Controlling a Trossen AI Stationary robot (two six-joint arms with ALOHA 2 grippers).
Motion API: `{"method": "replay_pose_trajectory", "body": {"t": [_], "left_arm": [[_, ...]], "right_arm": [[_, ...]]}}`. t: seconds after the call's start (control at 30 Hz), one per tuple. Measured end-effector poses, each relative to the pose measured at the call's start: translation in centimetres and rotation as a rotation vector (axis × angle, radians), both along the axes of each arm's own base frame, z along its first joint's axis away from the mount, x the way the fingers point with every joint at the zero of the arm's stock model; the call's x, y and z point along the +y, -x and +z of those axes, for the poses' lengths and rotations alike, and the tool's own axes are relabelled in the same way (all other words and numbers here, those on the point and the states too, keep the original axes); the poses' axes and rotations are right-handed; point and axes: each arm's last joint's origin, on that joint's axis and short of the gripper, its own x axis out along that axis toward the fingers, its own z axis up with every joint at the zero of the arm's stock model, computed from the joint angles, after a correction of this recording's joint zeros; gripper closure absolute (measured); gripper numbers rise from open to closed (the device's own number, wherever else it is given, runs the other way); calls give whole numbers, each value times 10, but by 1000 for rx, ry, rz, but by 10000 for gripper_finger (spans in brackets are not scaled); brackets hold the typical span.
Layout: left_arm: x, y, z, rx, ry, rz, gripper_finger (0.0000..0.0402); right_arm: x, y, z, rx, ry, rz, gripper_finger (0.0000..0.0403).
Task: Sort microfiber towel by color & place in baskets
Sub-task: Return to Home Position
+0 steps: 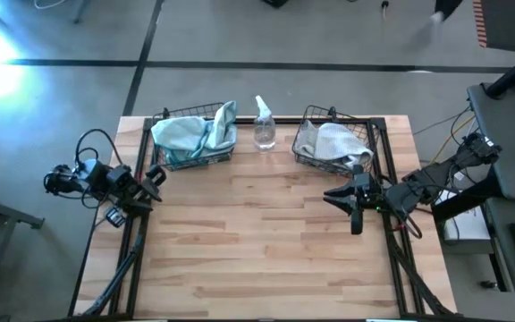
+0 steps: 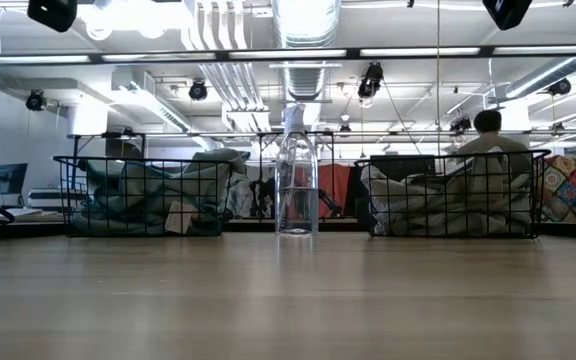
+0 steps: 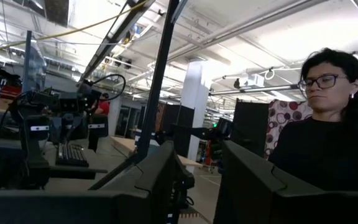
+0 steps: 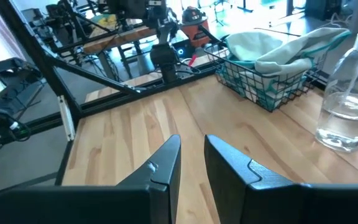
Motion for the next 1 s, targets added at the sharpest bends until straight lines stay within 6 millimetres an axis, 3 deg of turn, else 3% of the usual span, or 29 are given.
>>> {"method": "replay_pose_trajectory", "body": {"t": [0.47, 0.73, 1.0], "left_arm": [[1, 1, -5, 48, -8, 11, 280], [1, 1, -5, 50, -8, 11, 280], [1, 1, -5, 50, -8, 11, 280]], "right_arm": [[-4, 4, -24, -91, -19, -70, 337], [-13, 20, -45, -224, -79, -68, 337], [-24, 41, -40, -398, -45, -29, 337]]}}
